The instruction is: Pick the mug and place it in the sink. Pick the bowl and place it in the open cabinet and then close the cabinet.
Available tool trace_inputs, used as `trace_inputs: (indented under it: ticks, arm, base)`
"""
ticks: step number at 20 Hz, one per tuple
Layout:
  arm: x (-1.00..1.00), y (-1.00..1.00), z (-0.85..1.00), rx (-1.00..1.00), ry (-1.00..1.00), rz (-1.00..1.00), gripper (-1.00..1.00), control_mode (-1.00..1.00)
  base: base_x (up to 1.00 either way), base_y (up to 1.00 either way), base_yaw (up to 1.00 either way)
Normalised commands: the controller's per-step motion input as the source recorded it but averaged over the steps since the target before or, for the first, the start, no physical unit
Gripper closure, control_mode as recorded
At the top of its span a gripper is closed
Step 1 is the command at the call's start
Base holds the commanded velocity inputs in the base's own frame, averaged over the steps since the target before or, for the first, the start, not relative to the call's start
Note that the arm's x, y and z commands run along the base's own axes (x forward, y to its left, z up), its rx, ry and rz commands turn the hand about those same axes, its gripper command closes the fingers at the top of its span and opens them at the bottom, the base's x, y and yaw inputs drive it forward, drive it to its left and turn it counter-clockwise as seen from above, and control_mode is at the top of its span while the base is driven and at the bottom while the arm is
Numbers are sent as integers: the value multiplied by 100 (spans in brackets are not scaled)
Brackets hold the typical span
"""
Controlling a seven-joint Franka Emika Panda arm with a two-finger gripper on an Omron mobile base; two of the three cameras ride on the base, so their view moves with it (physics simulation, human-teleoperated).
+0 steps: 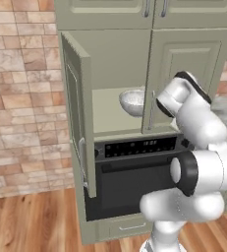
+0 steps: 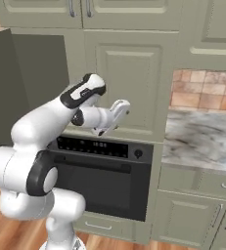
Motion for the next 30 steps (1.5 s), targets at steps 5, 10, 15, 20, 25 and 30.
trace_inputs:
  ticks: [5,10,15,20,25,30]
  arm:
    - [-90,-4,95,16,10,0,-100,-100]
    - [-100,-3,100,9,0,0,-100,-100]
    - [-100,5,76,15,0,-2,-100,-100]
    - [-84,44,62,16,-1,-6,-100,-100]
    - [-54,48,80,4,0,-5,-100,-100]
    - [-52,63,69,0,0,-2,-100,-100]
  base:
    - [0,0,0]
    - [0,0,0]
    - [0,0,0]
    - [0,0,0]
    - [0,0,0]
    - [0,0,0]
